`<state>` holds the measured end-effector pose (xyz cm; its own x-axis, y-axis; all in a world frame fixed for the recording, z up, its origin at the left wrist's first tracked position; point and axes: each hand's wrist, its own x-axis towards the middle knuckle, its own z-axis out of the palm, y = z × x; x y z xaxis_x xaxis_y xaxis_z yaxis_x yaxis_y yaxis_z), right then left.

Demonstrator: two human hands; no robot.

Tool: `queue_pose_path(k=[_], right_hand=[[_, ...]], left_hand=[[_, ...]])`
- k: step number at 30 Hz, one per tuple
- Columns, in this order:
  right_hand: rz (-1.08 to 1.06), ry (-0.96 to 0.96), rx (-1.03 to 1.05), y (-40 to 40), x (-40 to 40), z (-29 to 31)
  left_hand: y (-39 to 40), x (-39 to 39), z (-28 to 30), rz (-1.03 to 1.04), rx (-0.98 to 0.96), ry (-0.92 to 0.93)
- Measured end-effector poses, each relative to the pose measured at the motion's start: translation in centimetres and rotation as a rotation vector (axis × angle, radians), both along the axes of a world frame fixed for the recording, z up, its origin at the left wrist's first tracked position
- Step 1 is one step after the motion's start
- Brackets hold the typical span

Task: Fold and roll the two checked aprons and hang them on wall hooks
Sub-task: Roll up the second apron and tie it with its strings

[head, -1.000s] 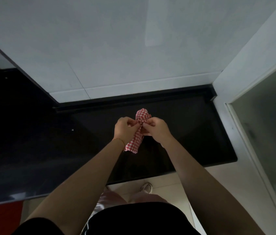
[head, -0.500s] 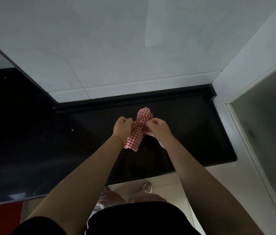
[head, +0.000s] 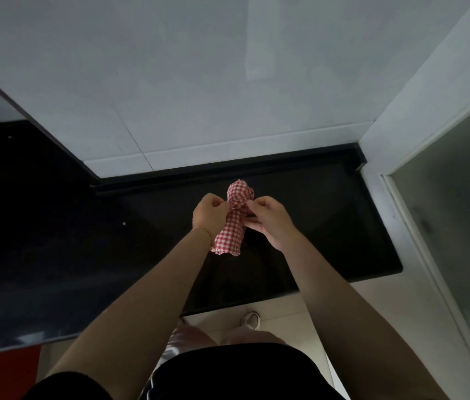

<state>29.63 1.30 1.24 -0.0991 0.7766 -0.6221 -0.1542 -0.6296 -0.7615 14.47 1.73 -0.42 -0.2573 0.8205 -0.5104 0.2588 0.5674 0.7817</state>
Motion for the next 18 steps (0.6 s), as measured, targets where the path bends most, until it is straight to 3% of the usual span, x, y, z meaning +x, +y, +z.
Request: queue_pose_path(k=[3,6,12,18], right_hand=[[0.028,-0.030,-0.024,0.0,-0.1,-0.2],[0.033,-0.177,-0.068,0.3,-0.2,-0.5],[-0.096,-0.341,-0.006,0.7,-1.1,-1.4],[-0.134,-0.301,-0.004,0.7,-1.4,-1.0]], left_hand=[[0.2,-0.1,-0.1,0.030,-0.039,-0.104],[-0.4,-0.1,-0.2,0.077,-0.102,-0.200],[-0.7,0.2,-0.9,0.053,-0.095,-0.202],[-0.5,-0.1,-1.0,0.095,-0.117,-0.223]])
